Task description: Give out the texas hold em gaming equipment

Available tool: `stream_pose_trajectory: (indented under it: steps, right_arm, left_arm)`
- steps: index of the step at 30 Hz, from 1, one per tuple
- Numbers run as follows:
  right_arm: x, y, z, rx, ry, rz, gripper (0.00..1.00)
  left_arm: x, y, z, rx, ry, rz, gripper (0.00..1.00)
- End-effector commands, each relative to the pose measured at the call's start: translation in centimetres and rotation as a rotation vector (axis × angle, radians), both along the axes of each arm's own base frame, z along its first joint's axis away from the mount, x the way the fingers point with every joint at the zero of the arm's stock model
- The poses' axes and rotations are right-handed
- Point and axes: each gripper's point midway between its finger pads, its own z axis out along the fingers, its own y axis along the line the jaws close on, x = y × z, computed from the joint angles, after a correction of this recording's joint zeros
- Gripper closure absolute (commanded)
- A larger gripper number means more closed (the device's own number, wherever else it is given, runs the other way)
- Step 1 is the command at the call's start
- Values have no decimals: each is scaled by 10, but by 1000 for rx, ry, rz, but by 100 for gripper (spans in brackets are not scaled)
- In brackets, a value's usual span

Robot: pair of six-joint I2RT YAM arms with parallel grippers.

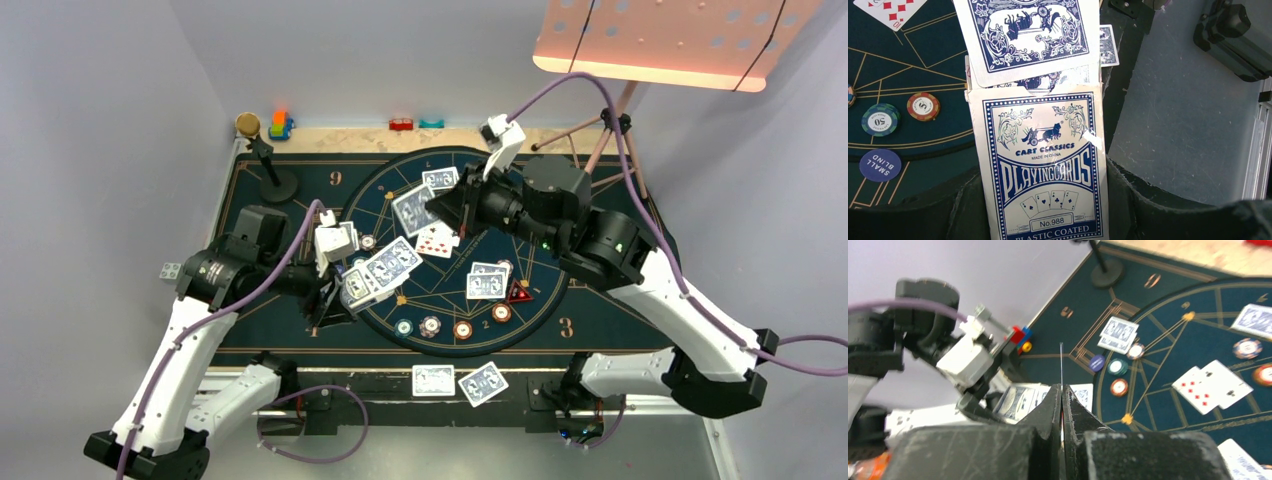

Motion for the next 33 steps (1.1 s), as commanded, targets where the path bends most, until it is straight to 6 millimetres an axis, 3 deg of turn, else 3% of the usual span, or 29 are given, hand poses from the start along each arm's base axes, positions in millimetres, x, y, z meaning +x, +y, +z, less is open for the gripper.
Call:
stream_pose_trajectory:
  steps: [1,7,14,19,24,33]
  right_arm:
    - [34,-28,7,-132,-87,-198,100]
    - [93,-53,-38,-352,-65,-385,100]
    - [145,-63,-136,-695,24,-528,100]
    - [166,-60,-183,-868,73,-585,100]
    - [184,-53,-217,-971,76,-607,100]
    - [199,-38,-278,-1144,88,-593,100]
  left_arm:
    - [-4,0,6,-22,-29,-12,100]
    - [-11,3,3,-9,-17,-24,100]
    - [-16,6,1,-2,-23,-29,100]
    - [-17,5,3,-8,-22,-32,100]
    - [-20,5,4,-11,-19,-38,100]
    - [-20,5,4,-12,-15,-40,100]
